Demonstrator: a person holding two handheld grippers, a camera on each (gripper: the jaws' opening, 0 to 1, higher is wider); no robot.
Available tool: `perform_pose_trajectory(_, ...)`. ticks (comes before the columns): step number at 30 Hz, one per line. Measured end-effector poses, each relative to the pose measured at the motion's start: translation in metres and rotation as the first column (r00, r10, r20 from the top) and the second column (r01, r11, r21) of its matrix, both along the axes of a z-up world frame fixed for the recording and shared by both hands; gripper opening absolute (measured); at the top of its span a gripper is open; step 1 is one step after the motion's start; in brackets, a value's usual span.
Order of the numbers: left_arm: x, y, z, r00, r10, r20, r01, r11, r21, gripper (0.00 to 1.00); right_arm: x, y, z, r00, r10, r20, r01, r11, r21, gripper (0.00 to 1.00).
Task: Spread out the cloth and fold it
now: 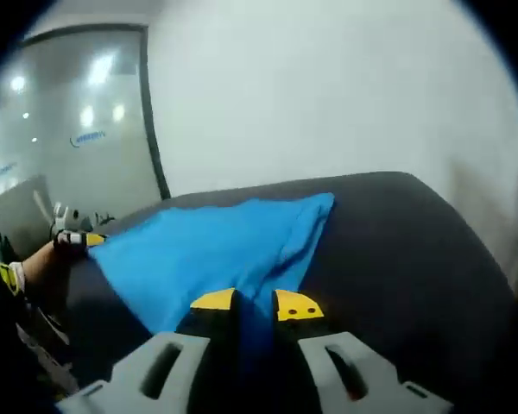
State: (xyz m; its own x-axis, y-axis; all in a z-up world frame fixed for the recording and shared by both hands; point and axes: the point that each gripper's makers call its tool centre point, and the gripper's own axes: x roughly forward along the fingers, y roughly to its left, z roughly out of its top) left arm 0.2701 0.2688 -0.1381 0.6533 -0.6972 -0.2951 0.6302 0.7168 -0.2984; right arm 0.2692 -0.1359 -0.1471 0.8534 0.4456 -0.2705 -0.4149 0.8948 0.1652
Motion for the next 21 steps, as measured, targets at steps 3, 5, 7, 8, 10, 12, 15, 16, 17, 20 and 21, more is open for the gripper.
perform_pose_trajectory(3, -0.006, -0.009, -0.003, 0.998, -0.03, 0.06, 0.025, 0.997, 0.079, 0.27, 0.001, 0.008, 0.002, 1.0, 0.031, 0.0, -0.031, 0.998, -0.049, 0.11)
perform_pose_trajectory(5, -0.006, -0.011, -0.009, 0.996, -0.027, 0.082, 0.016, 0.991, 0.132, 0.27, 0.004, 0.006, 0.002, 0.999, 0.028, 0.037, -0.023, 0.992, -0.124, 0.0)
perform_pose_trajectory(7, -0.001, -0.008, -0.009, 0.991, -0.02, 0.134, -0.004, 0.984, 0.177, 0.19, 0.005, 0.003, 0.005, 1.0, 0.021, 0.016, -0.019, 0.994, -0.106, 0.0)
perform_pose_trajectory(8, -0.001, -0.008, -0.01, 0.993, -0.011, 0.115, -0.009, 0.986, 0.166, 0.16, 0.005, 0.0, 0.007, 1.0, 0.004, 0.005, -0.004, 0.998, -0.07, 0.0)
perform_pose_trajectory(10, 0.001, -0.002, -0.008, 0.997, 0.025, 0.07, -0.033, 0.993, 0.112, 0.07, 0.003, -0.006, 0.017, 1.0, -0.012, 0.007, 0.012, 1.0, -0.001, 0.0)
perform_pose_trajectory(12, 0.004, 0.002, -0.007, 0.998, 0.026, 0.057, -0.032, 0.995, 0.09, 0.04, 0.0, -0.013, 0.022, 1.0, -0.017, 0.022, 0.018, 0.999, -0.038, 0.0)
perform_pose_trajectory(15, 0.006, 0.004, -0.007, 0.998, 0.032, 0.049, -0.036, 0.996, 0.087, 0.02, 0.0, -0.028, 0.024, 0.997, -0.064, 0.037, 0.067, 0.992, -0.107, 0.0)
perform_pose_trajectory(16, 0.006, 0.004, -0.007, 0.998, 0.033, 0.046, -0.037, 0.996, 0.087, 0.02, 0.0, -0.029, 0.024, 0.997, -0.063, 0.041, 0.067, 0.993, -0.096, 0.0)
perform_pose_trajectory(17, 0.007, 0.004, -0.008, 0.998, 0.034, 0.044, -0.038, 0.996, 0.085, 0.02, 0.001, -0.029, 0.022, 0.997, -0.062, 0.037, 0.065, 0.994, -0.091, 0.0)
perform_pose_trajectory(20, 0.008, 0.006, -0.008, 0.999, 0.04, 0.033, -0.042, 0.997, 0.063, 0.02, 0.003, -0.028, 0.015, 0.997, -0.066, 0.035, 0.07, 0.988, -0.137, 0.0)
perform_pose_trajectory(21, 0.008, 0.006, -0.008, 0.999, 0.043, 0.029, -0.044, 0.998, 0.054, 0.02, 0.002, -0.026, 0.015, 0.997, -0.064, 0.034, 0.068, 0.988, -0.136, 0.0)
